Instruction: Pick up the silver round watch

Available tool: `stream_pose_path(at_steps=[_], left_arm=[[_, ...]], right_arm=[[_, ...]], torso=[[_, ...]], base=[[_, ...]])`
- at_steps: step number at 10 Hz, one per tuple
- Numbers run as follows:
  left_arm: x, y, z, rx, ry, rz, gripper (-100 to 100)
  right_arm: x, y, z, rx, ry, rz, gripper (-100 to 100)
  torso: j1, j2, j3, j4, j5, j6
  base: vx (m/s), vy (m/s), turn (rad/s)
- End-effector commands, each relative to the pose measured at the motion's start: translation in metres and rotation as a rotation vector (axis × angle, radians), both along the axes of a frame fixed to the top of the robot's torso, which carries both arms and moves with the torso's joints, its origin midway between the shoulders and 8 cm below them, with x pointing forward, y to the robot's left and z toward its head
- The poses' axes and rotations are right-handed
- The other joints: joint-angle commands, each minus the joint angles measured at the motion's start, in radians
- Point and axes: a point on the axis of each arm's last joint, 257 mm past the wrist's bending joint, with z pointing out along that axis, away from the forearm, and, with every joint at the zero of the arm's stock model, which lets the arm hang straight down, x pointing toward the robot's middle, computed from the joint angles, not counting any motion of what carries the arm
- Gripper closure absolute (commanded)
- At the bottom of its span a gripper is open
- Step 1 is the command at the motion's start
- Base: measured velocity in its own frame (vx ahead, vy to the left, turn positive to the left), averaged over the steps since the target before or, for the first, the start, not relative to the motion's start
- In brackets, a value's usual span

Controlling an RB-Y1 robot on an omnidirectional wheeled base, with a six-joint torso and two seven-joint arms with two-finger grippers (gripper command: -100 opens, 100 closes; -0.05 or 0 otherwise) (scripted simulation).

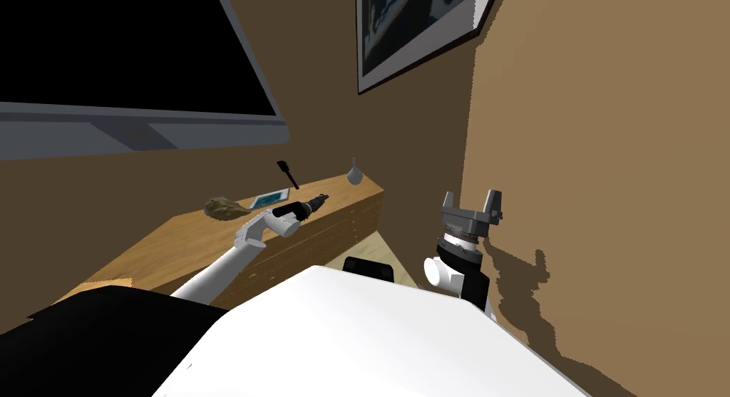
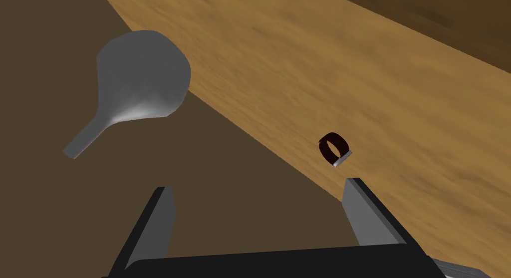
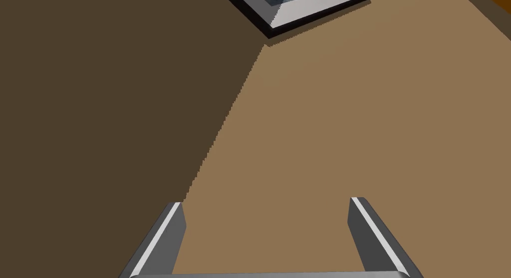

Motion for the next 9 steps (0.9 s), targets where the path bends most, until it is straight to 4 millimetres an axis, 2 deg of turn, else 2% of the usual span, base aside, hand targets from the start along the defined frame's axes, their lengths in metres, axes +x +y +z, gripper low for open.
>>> stream_pose_path(at_steps=[1,2,3,7,8,9], left_arm=[[-0.007,0.018,-0.016,0.046,0.067,0.022,-100],[-0.013,0.034,-0.025,0.082,0.113,0.038,-100],[-0.015,0.035,-0.027,0.084,0.123,0.042,-100],[-0.054,0.104,-0.063,0.226,0.328,0.127,-100],[-0.054,0.104,-0.063,0.226,0.329,0.127,-100],[-0.064,0.121,-0.069,0.257,0.374,0.148,-100]], right_arm=[[0.000,0.000,0.000,0.000,0.000,0.000,0],[0.000,0.000,0.000,0.000,0.000,0.000,0],[0.000,0.000,0.000,0.000,0.000,0.000,0],[0.000,0.000,0.000,0.000,0.000,0.000,0],[0.000,0.000,0.000,0.000,0.000,0.000,0],[0.000,0.000,0.000,0.000,0.000,0.000,0]], torso=[[0.000,0.000,0.000,0.000,0.000,0.000],[-0.001,-0.001,0.000,0.000,0.000,0.000],[-0.001,-0.003,-0.002,-0.001,0.000,0.000],[0.001,-0.006,-0.003,-0.001,0.000,0.000],[0.001,-0.006,-0.004,-0.001,0.000,0.000],[0.000,-0.003,-0.002,-0.001,0.000,0.000]], base=[[0.072,-0.027,-0.072],[0.108,-0.033,-0.133],[0.085,-0.007,-0.049],[0.131,-0.005,-0.112],[0.094,-0.004,-0.048],[0.069,-0.004,-0.071]])
